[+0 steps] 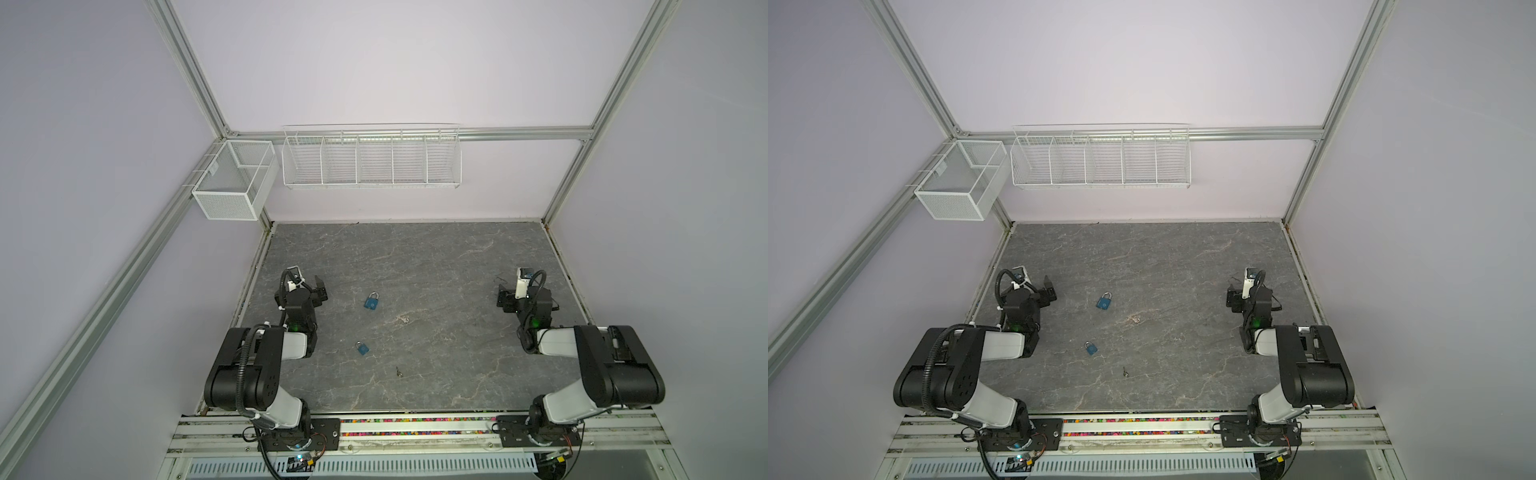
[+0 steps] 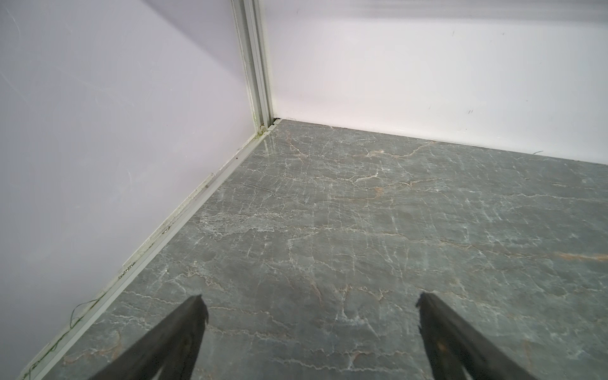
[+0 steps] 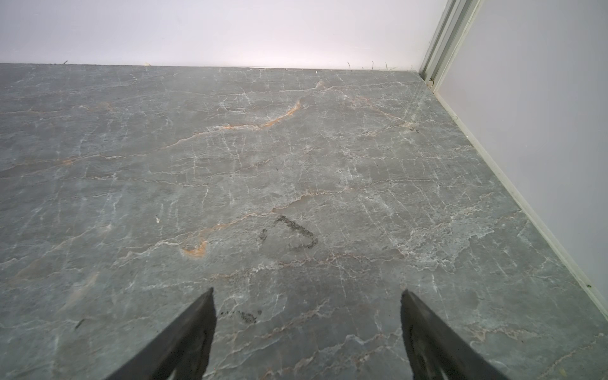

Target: Unlock with the key

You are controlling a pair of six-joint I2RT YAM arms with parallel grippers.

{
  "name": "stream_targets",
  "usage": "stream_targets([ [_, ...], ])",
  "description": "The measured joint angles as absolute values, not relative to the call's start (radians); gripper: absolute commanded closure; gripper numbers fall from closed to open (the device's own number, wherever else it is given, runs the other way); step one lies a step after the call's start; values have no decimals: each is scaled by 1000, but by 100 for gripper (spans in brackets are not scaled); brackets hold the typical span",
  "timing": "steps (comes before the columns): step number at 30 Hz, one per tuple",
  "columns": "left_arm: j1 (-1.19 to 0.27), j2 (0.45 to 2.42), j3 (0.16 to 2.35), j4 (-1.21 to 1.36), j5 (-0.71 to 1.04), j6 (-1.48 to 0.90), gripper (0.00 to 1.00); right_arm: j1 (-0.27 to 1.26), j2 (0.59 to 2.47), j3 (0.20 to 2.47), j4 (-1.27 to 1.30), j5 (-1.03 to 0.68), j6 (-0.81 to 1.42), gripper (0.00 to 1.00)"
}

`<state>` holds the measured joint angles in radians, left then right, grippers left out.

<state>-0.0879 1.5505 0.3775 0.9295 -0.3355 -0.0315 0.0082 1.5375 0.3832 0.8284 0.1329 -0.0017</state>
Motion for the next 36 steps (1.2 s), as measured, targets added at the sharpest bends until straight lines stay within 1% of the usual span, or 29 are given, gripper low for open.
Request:
stream_targets([
  [28, -88, 1548, 377, 928, -336, -29, 0, 8, 1537, 383, 829, 125, -5, 12],
  [36, -88, 1424, 338, 904, -314, -23, 0, 10, 1426, 380, 791, 98, -23, 12],
])
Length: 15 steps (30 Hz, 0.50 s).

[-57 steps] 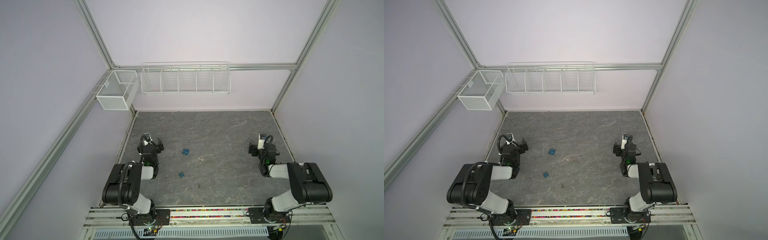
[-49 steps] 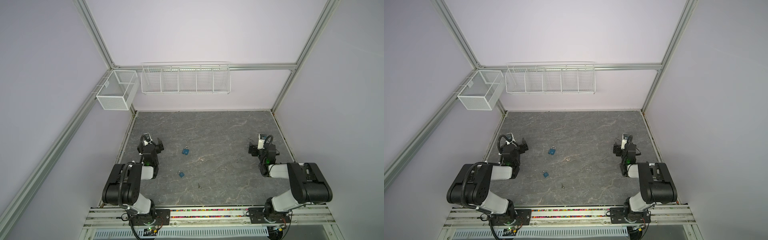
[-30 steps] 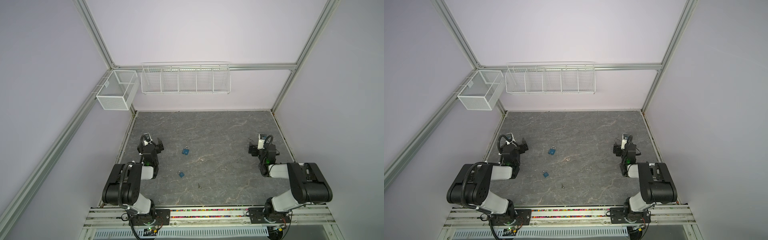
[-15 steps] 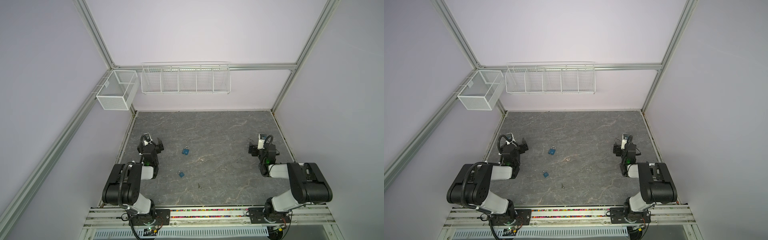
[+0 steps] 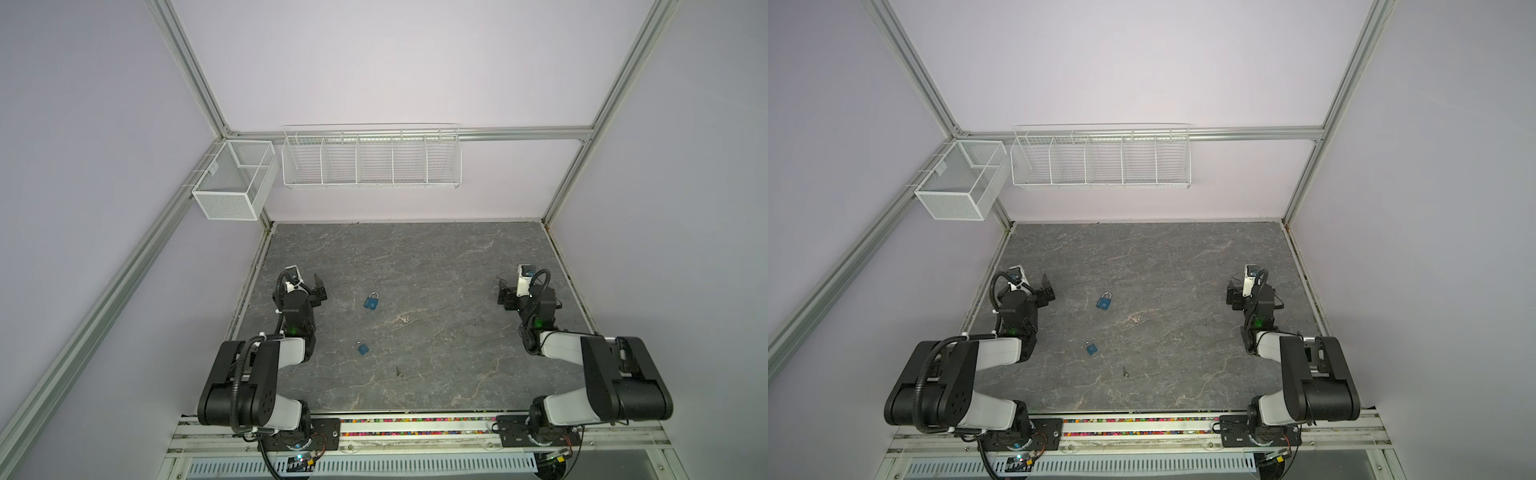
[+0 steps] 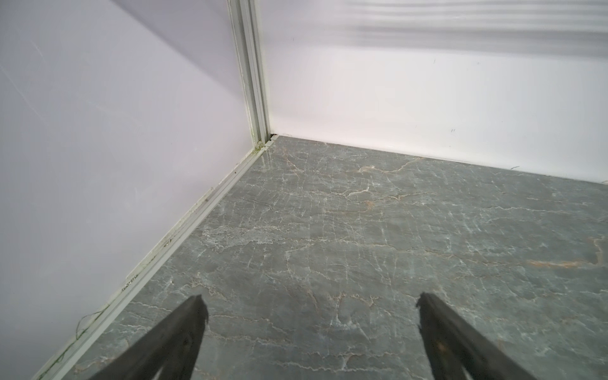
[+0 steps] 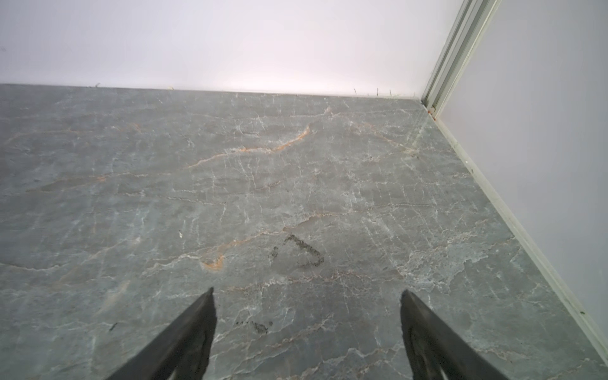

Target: Unlock with the key

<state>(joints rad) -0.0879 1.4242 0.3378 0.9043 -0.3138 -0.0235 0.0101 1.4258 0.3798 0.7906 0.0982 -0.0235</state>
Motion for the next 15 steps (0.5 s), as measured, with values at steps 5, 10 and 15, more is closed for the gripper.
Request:
stream_targets([
  [5, -88, 1276, 320, 824, -306, -34, 0, -4, 1291, 414, 622, 99, 30, 11],
  [10, -88, 1075, 325, 660, -310, -132, 0, -35, 1184, 468, 480, 67, 102, 11],
  [15, -88, 914, 355, 497, -317, -282, 0, -38, 1078, 505, 347, 28, 202, 11],
])
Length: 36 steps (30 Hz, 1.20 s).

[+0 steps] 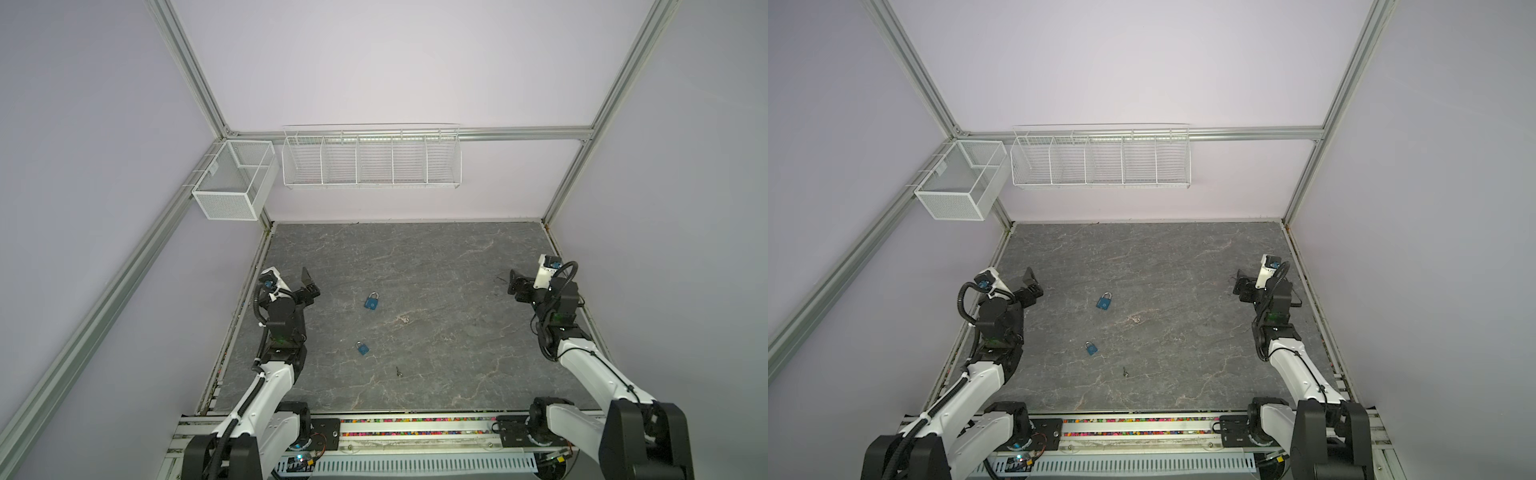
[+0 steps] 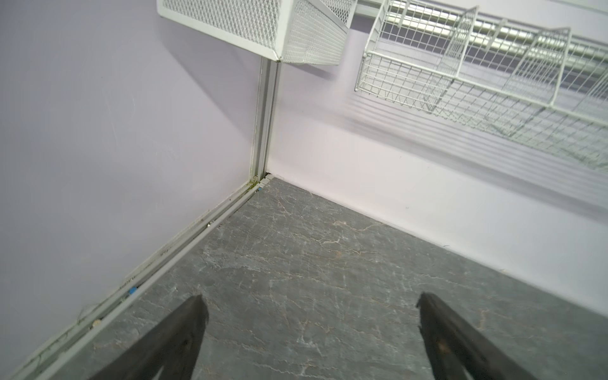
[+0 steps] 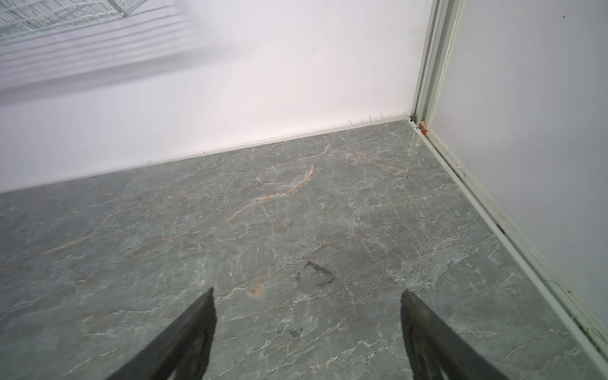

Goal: Unlock with the key
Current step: 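Move the right gripper over the silver key while the left gripper moves toward the padlocks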

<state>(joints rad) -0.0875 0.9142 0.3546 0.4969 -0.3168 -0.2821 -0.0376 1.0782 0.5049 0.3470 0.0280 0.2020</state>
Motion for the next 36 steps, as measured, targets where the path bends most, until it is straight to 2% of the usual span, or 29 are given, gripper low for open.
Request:
stream_targets([
  [6, -87, 733, 434, 319, -284, -462, 0, -44, 1038, 582, 158, 27, 435, 11],
  [10, -84, 634, 447, 220, -279, -570, 0, -46, 1048, 592, 50, -15, 511, 11],
  [18, -83, 659, 524, -35, -199, -654, 0, -17, 1050, 649, -164, -60, 522, 11],
  [26, -90, 694, 524, -139, 30, -672, 0, 96, 1046, 722, -305, -131, 476, 12],
  [30, -135, 725, 524, -200, 87, -677, 0, 166, 1046, 737, -351, -164, 462, 12],
  [36, -287, 733, 524, -263, 101, -682, 0, 319, 1099, 797, -428, -148, 455, 12],
])
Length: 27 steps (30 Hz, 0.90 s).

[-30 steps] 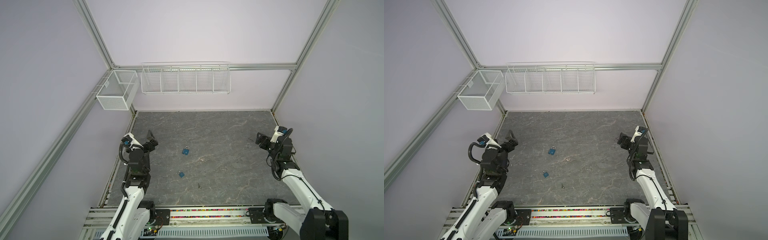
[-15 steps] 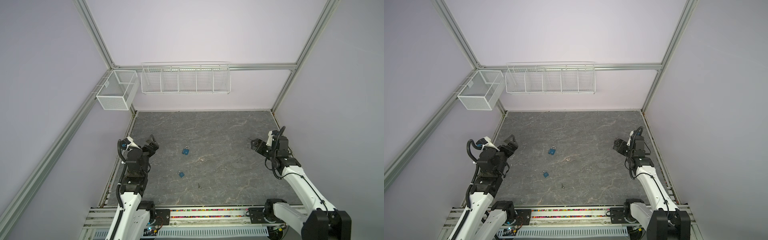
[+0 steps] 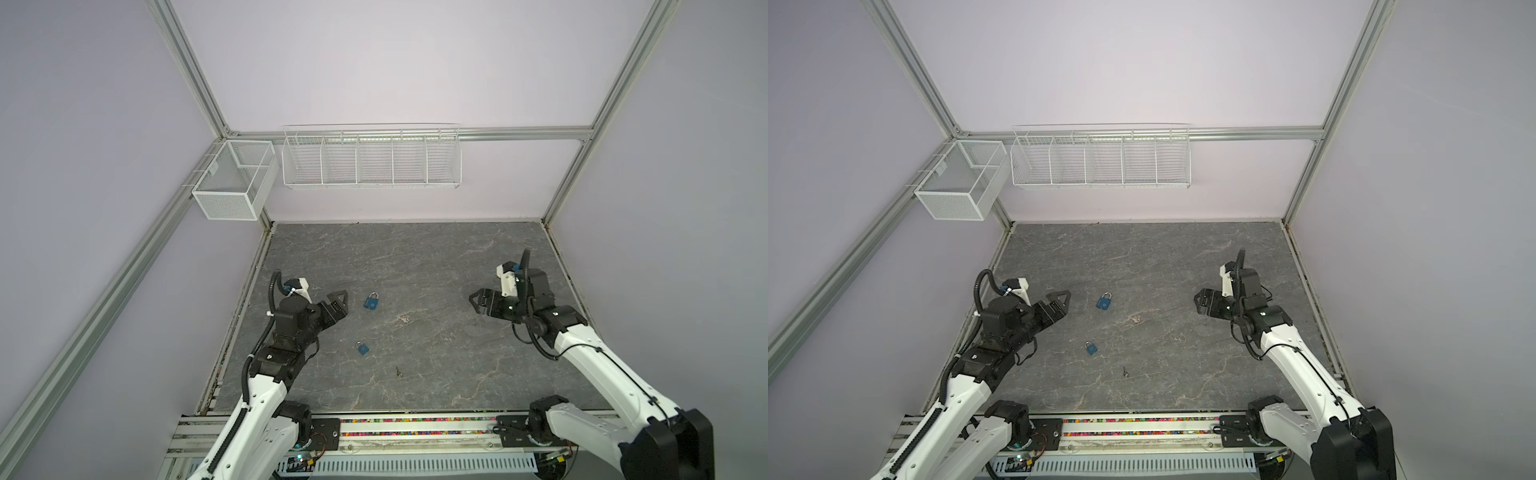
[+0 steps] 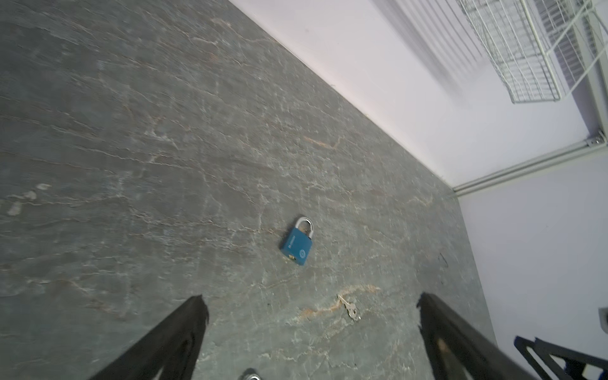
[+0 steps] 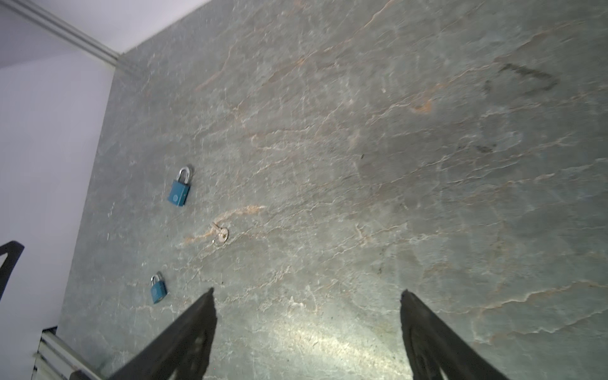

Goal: Unlock with the key
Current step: 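Move the right gripper over the silver key while the left gripper moves toward the padlocks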

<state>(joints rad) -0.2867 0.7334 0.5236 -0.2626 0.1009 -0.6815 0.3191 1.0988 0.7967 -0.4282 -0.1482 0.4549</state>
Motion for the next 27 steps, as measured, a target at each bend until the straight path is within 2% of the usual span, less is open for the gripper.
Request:
stream_targets([
  [15, -590, 734, 433, -192, -66, -807, 0, 739, 1369, 953, -495, 44, 573, 11],
  [24, -661, 819, 431, -128, -123, -842, 0, 858, 1541, 1057, -480, 160, 674, 7],
  [27, -665, 840, 431, -108, -133, -849, 0, 883, 1610, 1109, -480, 184, 697, 1],
])
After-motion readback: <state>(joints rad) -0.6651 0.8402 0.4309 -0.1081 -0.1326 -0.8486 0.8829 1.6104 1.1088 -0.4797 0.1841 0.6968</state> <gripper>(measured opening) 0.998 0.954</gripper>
